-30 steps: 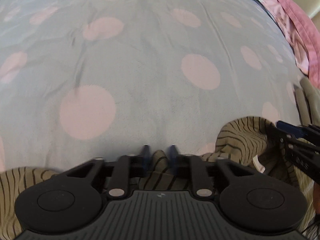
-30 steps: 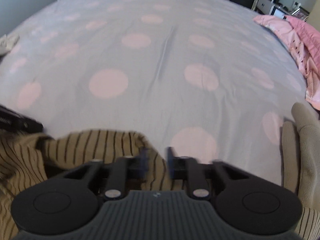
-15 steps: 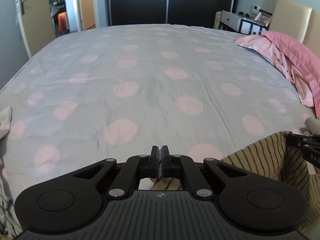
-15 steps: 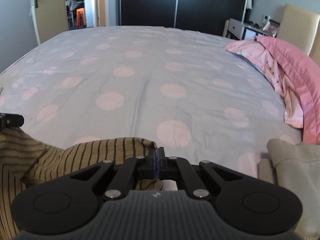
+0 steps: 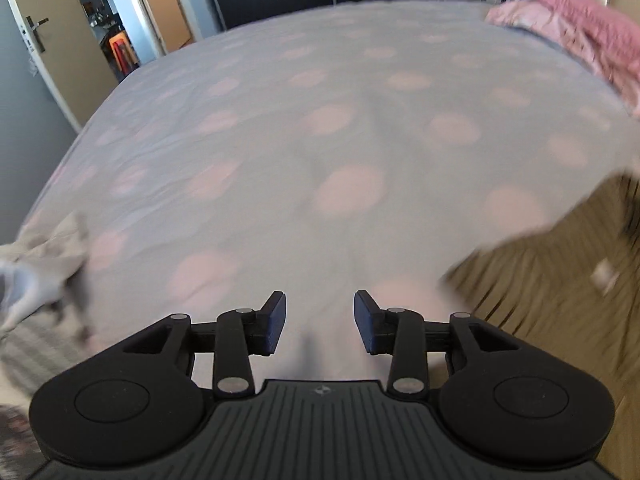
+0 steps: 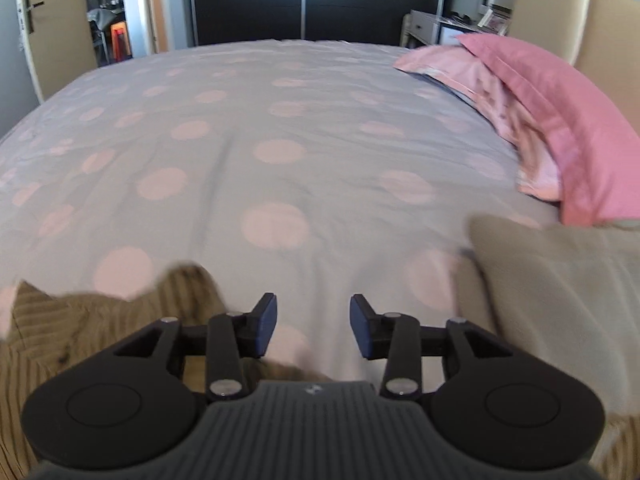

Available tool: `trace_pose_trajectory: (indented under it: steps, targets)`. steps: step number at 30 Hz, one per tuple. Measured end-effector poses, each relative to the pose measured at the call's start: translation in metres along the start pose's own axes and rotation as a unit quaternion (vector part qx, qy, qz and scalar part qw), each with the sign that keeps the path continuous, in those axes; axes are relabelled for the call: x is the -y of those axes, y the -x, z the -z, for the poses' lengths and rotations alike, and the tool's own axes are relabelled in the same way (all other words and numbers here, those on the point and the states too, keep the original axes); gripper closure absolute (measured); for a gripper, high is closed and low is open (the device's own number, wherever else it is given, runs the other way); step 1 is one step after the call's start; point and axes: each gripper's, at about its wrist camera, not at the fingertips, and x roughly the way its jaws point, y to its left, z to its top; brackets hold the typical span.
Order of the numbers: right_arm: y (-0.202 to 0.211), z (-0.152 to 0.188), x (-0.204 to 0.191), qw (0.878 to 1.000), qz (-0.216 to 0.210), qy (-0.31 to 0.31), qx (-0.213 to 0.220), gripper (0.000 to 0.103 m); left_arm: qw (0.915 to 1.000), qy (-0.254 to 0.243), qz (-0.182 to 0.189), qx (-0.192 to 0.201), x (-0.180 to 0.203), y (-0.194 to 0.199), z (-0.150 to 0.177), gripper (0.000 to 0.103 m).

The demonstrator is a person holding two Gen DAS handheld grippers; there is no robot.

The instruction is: Fold clothes

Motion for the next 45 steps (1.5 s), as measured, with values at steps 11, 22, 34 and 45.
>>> trace_pose_trajectory:
  steps: [11, 22, 34, 45]
  targets:
    - [0.038, 0.058, 0.095, 0.995, 0.087, -0.014, -0.041, 0.059, 0.9991, -0.021, -0.006, -0.038, -0.065, 0.027, 0.076, 0.061]
    - [0.071, 0.089, 0.153, 0.986, 0.157, -0.018, -0.060, 0.058, 0.9966, -0.024, -0.054, -0.057, -0.054, 0.015, 0.106, 0.101]
    - [0.078, 0.086, 0.226, 0.974, 0.178, -0.138, -0.032, 0.058, 0.9882, 0.047, -0.141, -0.038, -0.083, 0.064, 0.082, 0.102]
    - [0.055, 0.081, 0.220, 0.972, 0.187, -0.139, -0.013, 0.100, 0.9830, 0.056, -0.172, -0.028, -0.069, 0.050, 0.075, 0.102]
